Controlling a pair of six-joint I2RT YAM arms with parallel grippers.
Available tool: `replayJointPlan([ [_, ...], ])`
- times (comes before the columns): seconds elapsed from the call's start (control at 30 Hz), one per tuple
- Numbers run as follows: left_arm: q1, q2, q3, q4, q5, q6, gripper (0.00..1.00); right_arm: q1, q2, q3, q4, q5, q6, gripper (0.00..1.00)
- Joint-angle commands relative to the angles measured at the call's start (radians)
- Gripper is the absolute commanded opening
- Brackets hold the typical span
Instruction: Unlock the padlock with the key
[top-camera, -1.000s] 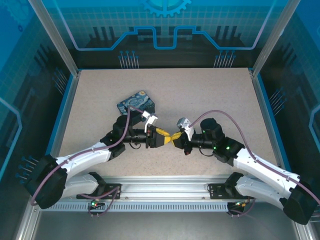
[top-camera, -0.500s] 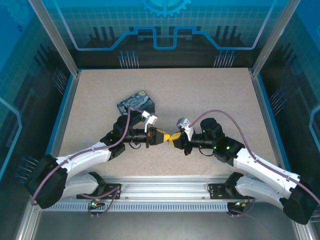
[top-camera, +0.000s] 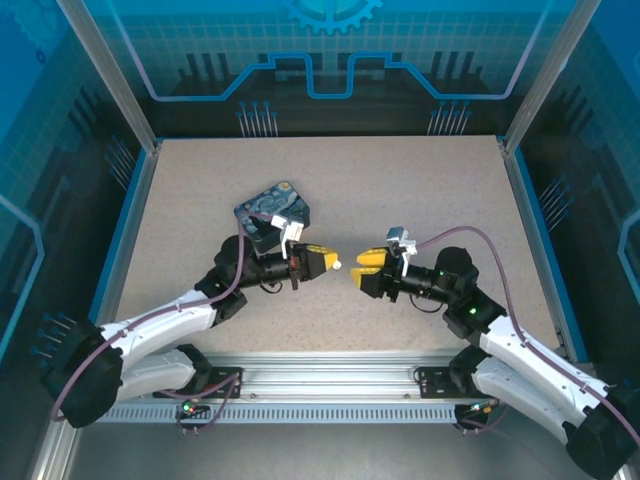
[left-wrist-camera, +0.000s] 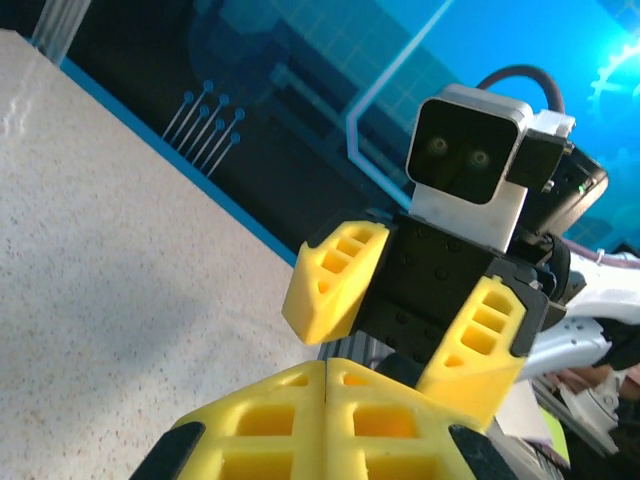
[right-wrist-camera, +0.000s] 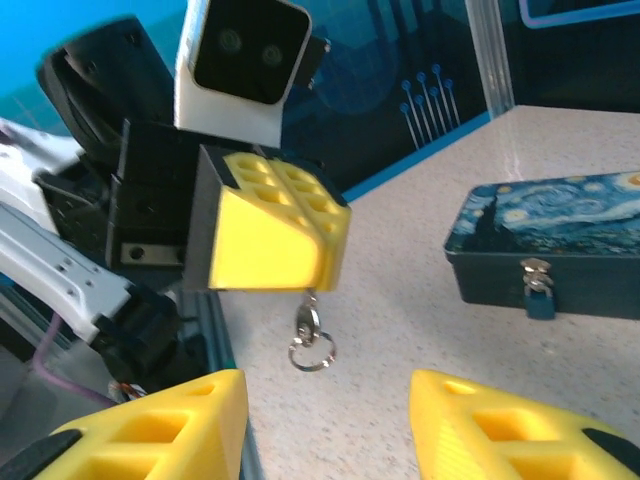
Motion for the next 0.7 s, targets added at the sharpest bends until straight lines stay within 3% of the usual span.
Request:
replayJointPlan([
  [0.0, -0.020, -0.027, -0.016, 0.090, -0.091, -0.022, 0.00, 0.007, -0.004, 0.013, 0.109, -0.045, 0.099, 0.51],
  [0.2, -0.025, -0.041, -0.006, 0.100, -0.100, -0.024, 0.00, 0.062, 0.057, 0.044, 0.141, -0.018, 0.113, 0.58],
  [0.67, -0.024, -0.048, -0.004, 0.081, -0.102, -0.023, 0.00, 0.090, 0.162, 0.099, 0.172, -0.021, 0.113, 0.44],
])
